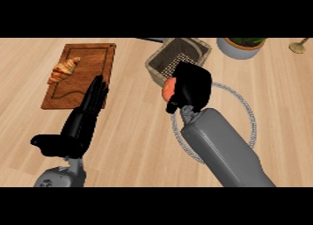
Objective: Pick the squash from the placemat and place it in the basket
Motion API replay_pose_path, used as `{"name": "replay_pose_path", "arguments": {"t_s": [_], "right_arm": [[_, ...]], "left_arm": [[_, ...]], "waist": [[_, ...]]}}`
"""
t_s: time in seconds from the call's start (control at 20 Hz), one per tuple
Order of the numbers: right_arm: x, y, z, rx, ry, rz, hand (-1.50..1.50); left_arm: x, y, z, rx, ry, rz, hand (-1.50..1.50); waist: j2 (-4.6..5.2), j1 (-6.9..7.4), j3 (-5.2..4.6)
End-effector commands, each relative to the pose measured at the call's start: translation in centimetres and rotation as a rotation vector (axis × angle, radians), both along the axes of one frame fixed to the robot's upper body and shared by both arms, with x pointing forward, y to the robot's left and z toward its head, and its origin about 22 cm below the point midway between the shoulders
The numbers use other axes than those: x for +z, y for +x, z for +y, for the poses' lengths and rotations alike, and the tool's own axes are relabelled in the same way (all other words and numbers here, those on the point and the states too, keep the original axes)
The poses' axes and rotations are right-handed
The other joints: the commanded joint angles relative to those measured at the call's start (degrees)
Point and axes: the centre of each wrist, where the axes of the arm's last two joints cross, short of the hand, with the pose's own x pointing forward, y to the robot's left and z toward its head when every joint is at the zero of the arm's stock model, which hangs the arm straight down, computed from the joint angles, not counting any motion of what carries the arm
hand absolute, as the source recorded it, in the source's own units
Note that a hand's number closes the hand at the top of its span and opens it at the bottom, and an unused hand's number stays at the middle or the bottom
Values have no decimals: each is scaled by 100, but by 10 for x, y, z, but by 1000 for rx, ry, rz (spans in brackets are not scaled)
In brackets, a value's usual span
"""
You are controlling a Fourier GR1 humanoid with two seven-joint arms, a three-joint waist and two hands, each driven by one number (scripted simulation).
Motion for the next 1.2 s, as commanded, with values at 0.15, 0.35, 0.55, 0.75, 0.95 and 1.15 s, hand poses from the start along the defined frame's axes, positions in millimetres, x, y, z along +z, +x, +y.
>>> {"name": "replay_pose_path", "arguments": {"t_s": [0.15,0.35,0.55,0.75,0.95,1.15], "right_arm": [[74,-7,50,-47,163,-293,150],[107,-13,68,-45,229,-392,150],[127,-13,79,-75,253,-377,150],[143,-4,85,-154,243,-370,150],[143,2,90,-222,170,-334,150],[142,13,96,-254,69,-326,150]], "left_arm": [[-1,6,-8,-38,14,3,0],[-8,6,-11,-30,8,21,0],[2,13,-10,-14,6,8,0],[-1,14,-7,15,16,25,0],[-10,7,7,42,14,35,0],[-7,12,7,77,14,39,0]], "waist": [[-32,168,-31],[-56,60,-45],[-73,5,-47],[-96,-126,-55],[-164,-321,-60],[-144,-461,-55]]}}
